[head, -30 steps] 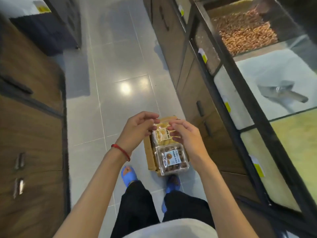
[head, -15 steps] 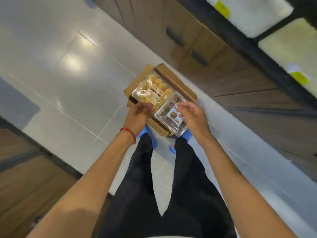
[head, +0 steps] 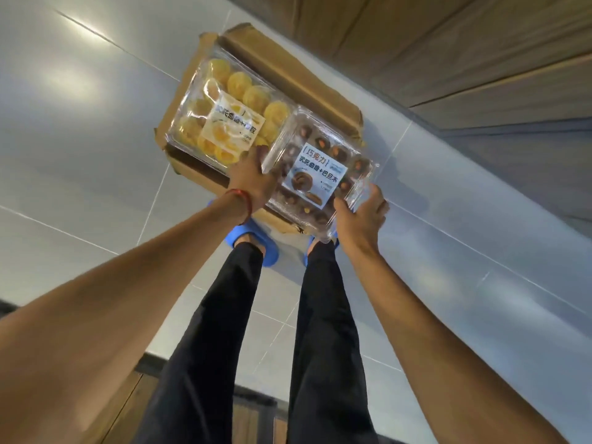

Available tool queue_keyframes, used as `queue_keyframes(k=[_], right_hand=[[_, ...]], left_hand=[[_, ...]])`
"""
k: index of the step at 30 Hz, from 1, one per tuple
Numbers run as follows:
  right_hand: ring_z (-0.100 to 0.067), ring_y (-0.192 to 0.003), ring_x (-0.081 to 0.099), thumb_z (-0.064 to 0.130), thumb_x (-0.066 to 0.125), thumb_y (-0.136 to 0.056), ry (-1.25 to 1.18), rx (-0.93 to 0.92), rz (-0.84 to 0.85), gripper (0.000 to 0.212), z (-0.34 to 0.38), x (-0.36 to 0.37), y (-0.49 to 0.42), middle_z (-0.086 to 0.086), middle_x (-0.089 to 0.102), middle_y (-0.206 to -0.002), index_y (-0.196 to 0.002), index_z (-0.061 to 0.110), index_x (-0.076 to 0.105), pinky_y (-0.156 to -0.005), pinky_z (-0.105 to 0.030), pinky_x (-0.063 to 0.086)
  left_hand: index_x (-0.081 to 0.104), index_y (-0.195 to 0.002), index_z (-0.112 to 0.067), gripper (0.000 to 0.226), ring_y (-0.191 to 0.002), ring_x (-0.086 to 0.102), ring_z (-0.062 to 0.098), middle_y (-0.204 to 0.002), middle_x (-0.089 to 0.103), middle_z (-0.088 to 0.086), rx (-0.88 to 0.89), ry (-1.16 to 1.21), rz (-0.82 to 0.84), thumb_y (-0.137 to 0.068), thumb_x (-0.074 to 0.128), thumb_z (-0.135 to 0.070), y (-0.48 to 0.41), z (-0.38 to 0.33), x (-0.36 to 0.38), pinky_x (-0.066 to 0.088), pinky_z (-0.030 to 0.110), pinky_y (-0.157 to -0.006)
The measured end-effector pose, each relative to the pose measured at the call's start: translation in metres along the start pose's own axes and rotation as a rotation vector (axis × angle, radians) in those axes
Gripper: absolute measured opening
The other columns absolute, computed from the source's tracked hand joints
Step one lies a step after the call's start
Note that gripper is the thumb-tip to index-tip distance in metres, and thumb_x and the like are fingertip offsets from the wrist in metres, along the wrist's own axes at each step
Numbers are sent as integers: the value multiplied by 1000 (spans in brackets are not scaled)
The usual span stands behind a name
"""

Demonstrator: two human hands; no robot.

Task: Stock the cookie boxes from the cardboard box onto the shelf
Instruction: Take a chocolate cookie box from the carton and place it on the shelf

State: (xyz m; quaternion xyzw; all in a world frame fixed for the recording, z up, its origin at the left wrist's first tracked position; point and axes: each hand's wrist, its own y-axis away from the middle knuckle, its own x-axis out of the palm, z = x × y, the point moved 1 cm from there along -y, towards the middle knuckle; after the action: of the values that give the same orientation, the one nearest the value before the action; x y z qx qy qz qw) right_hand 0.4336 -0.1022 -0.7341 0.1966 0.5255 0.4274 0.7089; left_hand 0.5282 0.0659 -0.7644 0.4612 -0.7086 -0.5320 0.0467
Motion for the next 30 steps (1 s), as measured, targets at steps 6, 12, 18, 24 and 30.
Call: queue_keyframes(k=[6, 12, 18, 24, 30], right_hand=[[-31, -138, 41, 21, 68, -94, -90, 73, 27, 78, -33, 33, -41, -14, 36, -147, -157, 14, 23, -109, -37, 43], [-33, -131, 50, 21, 74, -85, -153, 110, 46, 78, -32, 35, -43, -13, 41, -139, -149, 12, 31, -107, -47, 50], [-35, -125, 54, 49, 76, -57, -184, 110, 77, 92, -16, 4, -14, -7, 54, -133, -133, 37, 26, -99, -55, 53], [-29, -131, 51, 45, 72, -68, -87, -41, 245, 75, 19, -44, 39, 1, 61, -130, -127, 50, 26, -102, -52, 53], [-27, -125, 55, 48, 68, -71, -12, -269, 325, 67, 57, -86, 90, 6, 61, -129, -123, 52, 28, -105, -54, 49]], left_hand=[[33, -149, -14, 73, -136, 34, 35, -150, 34, 14, 20, -109, -16, -85, 58, -37, -47, 18, 39, 32, 48, -112], [44, -136, -21, 80, -116, 56, 33, -130, 52, 11, -68, 118, -21, -63, 60, -50, -44, 13, 38, 50, 51, -97], [50, -114, -17, 45, -85, 59, 14, -112, 56, 5, -85, 277, -65, -80, 75, -33, 4, -1, 5, 49, 19, -56], [52, -98, -30, 45, -96, 68, 22, -105, 68, 3, -51, 447, -115, -65, 82, -33, 87, -2, -42, 58, 47, -85], [44, -110, -20, 48, -88, 72, 17, -110, 66, 6, -88, 673, -250, -78, 79, -21, 188, -11, -59, 61, 33, -71]])
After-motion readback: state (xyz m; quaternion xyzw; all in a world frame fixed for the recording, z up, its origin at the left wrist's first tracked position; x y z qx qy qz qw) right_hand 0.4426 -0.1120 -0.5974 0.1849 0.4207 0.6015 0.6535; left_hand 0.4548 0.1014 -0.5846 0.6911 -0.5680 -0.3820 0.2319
